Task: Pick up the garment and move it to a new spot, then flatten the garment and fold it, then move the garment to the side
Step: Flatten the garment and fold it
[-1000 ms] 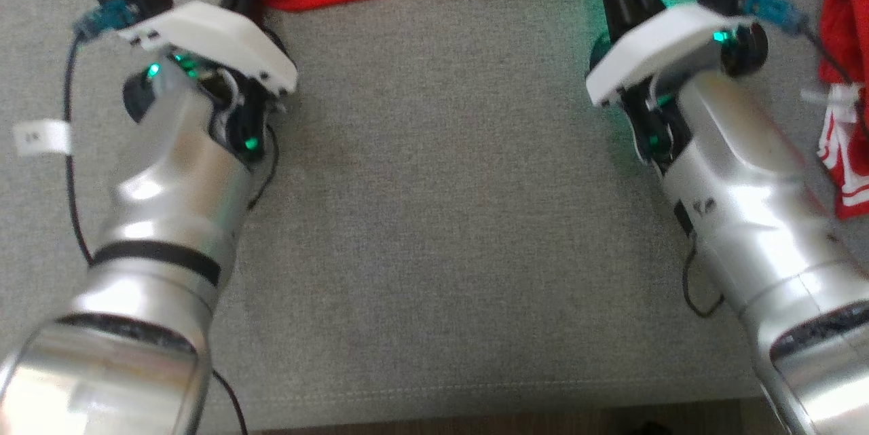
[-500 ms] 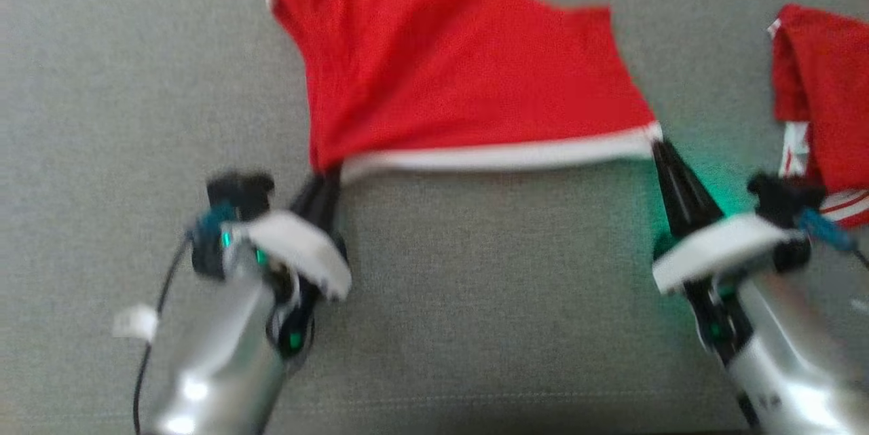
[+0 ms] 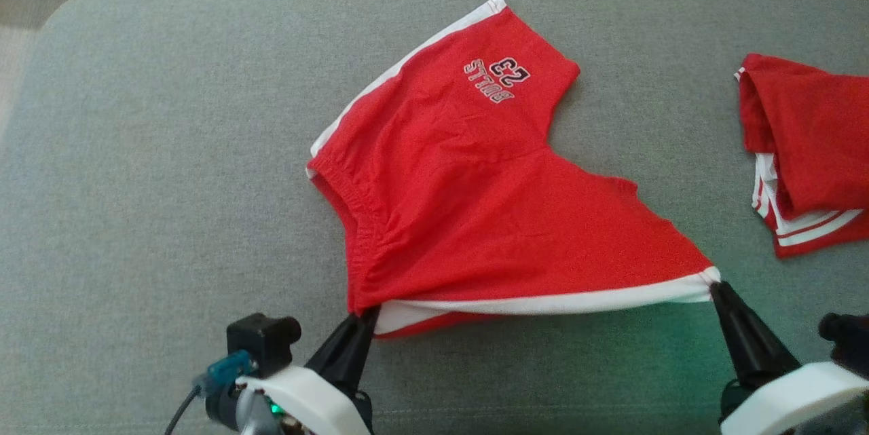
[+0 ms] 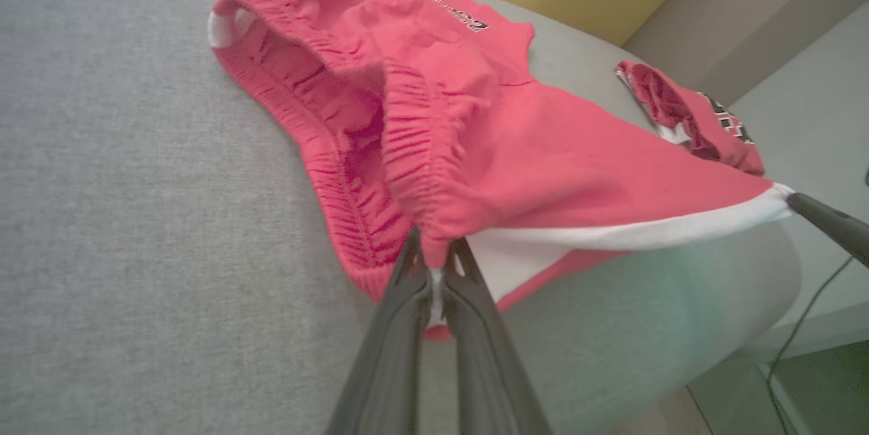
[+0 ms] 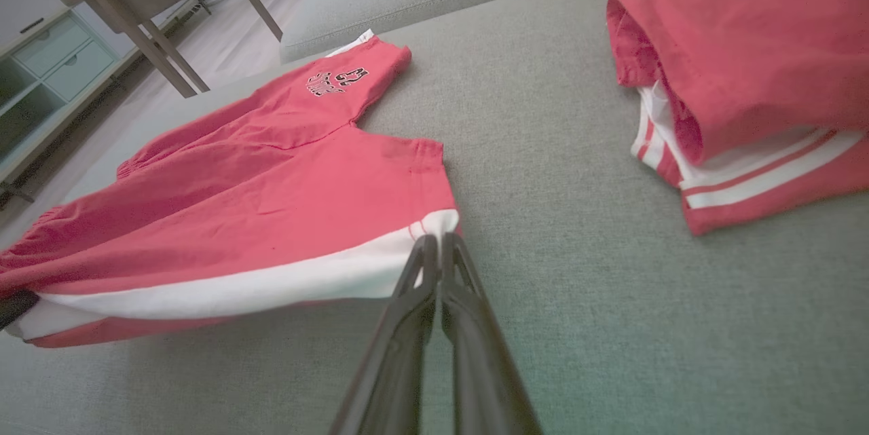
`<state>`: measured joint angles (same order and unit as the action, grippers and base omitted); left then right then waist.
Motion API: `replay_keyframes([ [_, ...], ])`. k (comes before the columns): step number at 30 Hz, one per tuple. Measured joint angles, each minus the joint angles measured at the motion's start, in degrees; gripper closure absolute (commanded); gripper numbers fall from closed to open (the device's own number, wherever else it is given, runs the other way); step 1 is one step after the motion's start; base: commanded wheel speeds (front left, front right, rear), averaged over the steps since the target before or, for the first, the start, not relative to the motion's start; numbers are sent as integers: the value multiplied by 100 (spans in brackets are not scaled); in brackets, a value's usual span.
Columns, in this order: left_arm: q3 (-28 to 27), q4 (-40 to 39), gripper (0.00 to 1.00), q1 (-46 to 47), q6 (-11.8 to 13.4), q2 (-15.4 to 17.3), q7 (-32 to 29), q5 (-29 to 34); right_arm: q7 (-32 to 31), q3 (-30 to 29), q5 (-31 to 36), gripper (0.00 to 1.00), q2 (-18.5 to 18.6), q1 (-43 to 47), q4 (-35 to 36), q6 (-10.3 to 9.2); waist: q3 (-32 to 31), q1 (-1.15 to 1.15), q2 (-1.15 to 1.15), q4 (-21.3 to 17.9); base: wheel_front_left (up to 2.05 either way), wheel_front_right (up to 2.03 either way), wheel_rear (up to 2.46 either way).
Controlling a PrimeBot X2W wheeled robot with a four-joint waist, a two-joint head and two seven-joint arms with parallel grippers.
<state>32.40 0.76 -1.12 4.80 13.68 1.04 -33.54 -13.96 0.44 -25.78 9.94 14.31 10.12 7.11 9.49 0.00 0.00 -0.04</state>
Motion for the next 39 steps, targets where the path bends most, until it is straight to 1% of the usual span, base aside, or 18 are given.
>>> replay_keyframes([
  [3,9,-668,100,-216,183,94,-238,-21,-359,-191,175,100,-171,204,603,0,13,0,0,10,0,0,0],
  [5,-7,-959,100,-204,224,92,-316,-138,-441,-289,242,100,-231,146,854,0,32,0,0,17,0,0,0],
  [8,-76,-1140,100,-197,230,71,-403,-324,-480,-423,274,100,-243,-115,936,0,82,0,0,20,0,0,0],
  [11,-172,-1161,100,-43,190,41,-447,-466,-476,-477,204,100,-227,-688,746,0,197,0,0,53,0,0,0],
  [14,-219,-1118,100,361,43,-73,-455,-635,-464,-455,125,100,-88,-1471,376,0,391,0,0,112,0,0,0],
  [16,-257,-1005,100,701,-66,-193,-453,-715,-455,-371,101,100,101,-2042,74,0,565,0,0,163,0,0,0],
  [19,-320,-706,100,1197,-225,-425,-436,-873,-383,-178,30,100,357,-2902,-419,0,859,0,0,267,0,0,0],
  [20,-375,-474,100,1489,-333,-573,-359,-985,-325,-40,-19,100,493,-3432,-740,0,1053,0,0,346,0,0,0],
  [24,-546,11,100,1990,-552,-871,-210,-1438,-235,320,-65,100,744,-4407,-1429,0,1421,0,0,546,0,0,0],
  [26,-577,265,100,2223,-644,-948,-123,-1578,-200,535,-94,100,851,-4840,-1813,0,1578,0,0,656,0,0,0],
  [27,-577,265,100,2223,-644,-948,-123,-1578,-200,535,-94,100,851,-4840,-1813,0,1578,0,0,656,0,0,0],
  [34,-623,1089,100,2882,-805,-1088,279,-1836,249,1203,-224,100,1065,-6025,-3123,0,1960,0,0,1088,0,0,0],
  [39,-446,1666,100,3257,-892,-1143,387,-2057,546,1669,-315,100,1111,-6599,-3909,0,2141,0,0,1322,0,0,0],
])
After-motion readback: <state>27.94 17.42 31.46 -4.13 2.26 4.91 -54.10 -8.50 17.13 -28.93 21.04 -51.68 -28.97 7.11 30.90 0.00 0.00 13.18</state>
